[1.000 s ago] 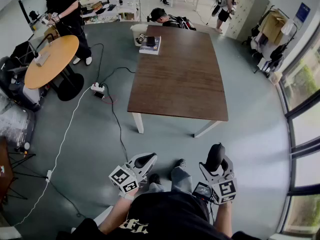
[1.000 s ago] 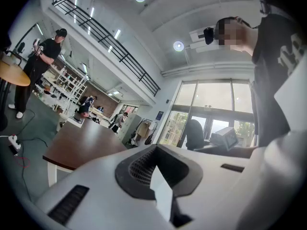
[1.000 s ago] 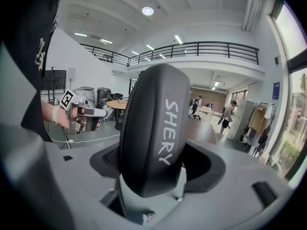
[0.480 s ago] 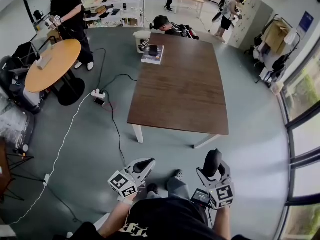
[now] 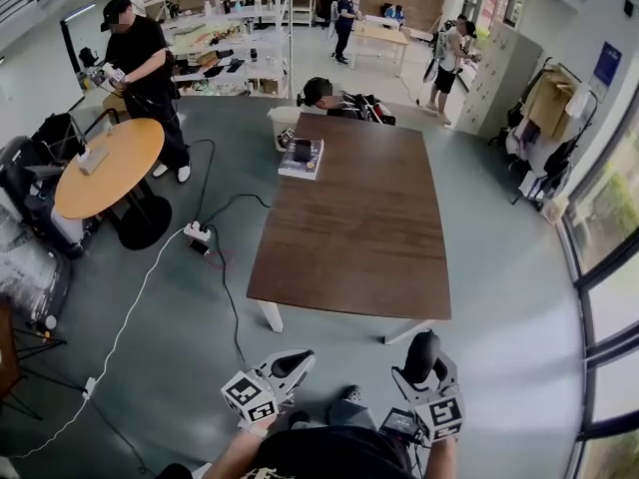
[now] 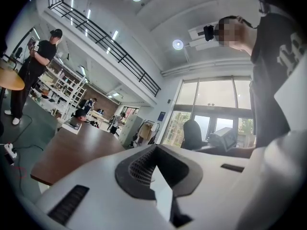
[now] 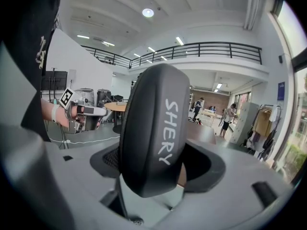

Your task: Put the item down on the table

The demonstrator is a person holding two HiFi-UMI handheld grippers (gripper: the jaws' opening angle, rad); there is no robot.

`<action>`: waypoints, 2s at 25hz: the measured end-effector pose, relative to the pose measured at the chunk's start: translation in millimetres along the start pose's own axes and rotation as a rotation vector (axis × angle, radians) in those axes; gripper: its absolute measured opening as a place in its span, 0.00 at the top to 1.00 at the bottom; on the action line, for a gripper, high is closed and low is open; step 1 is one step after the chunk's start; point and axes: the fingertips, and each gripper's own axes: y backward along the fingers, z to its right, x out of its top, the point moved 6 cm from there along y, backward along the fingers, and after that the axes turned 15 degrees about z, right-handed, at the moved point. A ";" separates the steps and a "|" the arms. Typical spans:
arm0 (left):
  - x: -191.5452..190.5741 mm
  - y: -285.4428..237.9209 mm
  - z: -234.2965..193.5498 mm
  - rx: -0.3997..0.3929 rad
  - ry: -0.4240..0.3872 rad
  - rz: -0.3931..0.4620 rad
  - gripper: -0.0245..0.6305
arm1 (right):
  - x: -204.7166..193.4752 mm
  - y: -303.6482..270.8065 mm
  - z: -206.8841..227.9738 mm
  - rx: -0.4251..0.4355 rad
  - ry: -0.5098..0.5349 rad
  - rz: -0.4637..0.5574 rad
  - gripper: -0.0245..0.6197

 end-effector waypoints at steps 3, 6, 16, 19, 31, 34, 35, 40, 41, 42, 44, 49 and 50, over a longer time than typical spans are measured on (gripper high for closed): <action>-3.7 -17.7 -1.5 -0.013 -0.015 0.002 0.95 | -3.6 -6.4 17.9 -0.001 -0.002 0.015 0.45; -2.2 -35.6 -2.2 -0.010 -0.018 -0.008 0.95 | -5.2 -14.4 34.0 -0.001 -0.014 0.027 0.45; -20.8 -83.7 3.0 -0.006 -0.051 -0.040 0.95 | -25.2 -19.3 82.1 0.009 -0.063 0.035 0.45; -28.2 -99.3 4.2 0.003 -0.059 -0.057 0.95 | -33.9 -19.1 98.5 0.012 -0.072 0.032 0.45; -54.8 -166.2 27.2 -0.004 -0.075 -0.066 0.95 | -51.3 -6.5 169.0 0.009 -0.078 0.055 0.45; -64.7 -176.6 33.5 -0.004 -0.080 -0.066 0.95 | -56.6 1.9 183.6 0.002 -0.081 0.054 0.45; -67.3 -180.3 36.1 -0.005 -0.077 -0.066 0.95 | -58.1 4.4 187.9 -0.002 -0.083 0.055 0.45; -79.6 -194.7 52.5 -0.025 -0.065 -0.086 0.95 | -64.3 15.8 204.1 -0.016 -0.095 0.073 0.45; -80.9 -196.4 54.9 -0.029 -0.065 -0.091 0.95 | -65.0 16.7 205.4 -0.017 -0.096 0.074 0.45; -81.1 -198.0 57.4 -0.029 -0.063 -0.096 0.95 | -65.6 17.8 205.8 -0.017 -0.096 0.075 0.45; -82.8 -199.2 60.9 -0.028 -0.060 -0.103 0.95 | -67.5 21.0 205.1 -0.016 -0.098 0.075 0.45; -91.1 -203.8 62.1 -0.047 -0.064 -0.115 0.95 | -75.2 31.0 207.9 -0.037 -0.114 0.070 0.45; -92.8 -206.2 62.5 -0.051 -0.059 -0.119 0.95 | -77.5 33.4 209.4 -0.046 -0.117 0.066 0.45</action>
